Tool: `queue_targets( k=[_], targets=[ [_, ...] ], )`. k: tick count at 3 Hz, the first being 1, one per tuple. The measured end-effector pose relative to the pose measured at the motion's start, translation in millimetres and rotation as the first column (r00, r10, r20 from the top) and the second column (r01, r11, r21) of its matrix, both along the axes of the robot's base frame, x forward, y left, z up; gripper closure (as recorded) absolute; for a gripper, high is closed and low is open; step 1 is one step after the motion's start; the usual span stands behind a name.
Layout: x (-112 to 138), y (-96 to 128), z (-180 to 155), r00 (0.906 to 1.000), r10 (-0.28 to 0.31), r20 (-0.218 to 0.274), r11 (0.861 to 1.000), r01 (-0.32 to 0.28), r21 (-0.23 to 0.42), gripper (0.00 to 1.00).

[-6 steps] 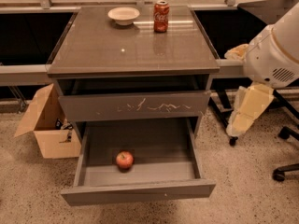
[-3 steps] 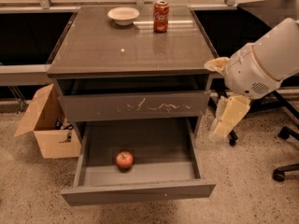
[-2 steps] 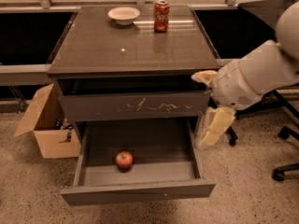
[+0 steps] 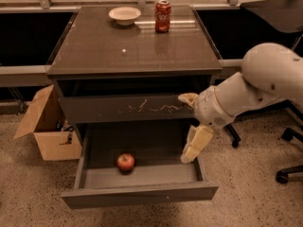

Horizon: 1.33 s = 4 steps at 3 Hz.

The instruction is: Pick apple from middle drawer and place on counter

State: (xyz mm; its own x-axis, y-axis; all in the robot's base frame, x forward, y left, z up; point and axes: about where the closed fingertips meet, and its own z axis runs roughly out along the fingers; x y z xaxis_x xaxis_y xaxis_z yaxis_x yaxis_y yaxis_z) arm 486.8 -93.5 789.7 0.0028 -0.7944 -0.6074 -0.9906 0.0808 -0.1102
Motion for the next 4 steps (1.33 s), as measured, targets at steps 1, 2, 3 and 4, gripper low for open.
queue_targets(
  k=[1, 2, 3, 4],
  targets=[
    [13, 15, -45, 0.9975, -0.052, -0.048, 0.995, 0.056, 0.085, 0.0],
    [14, 16, -47, 0.9974, -0.051, -0.05, 0.995, 0.056, 0.086, 0.0],
    [27, 31, -89, 0.9946, -0.037, -0.097, 0.994, 0.047, 0.104, 0.0],
    [41, 46, -132, 0.9897, -0.027, -0.141, 0.989, 0.047, 0.143, 0.0]
  ],
)
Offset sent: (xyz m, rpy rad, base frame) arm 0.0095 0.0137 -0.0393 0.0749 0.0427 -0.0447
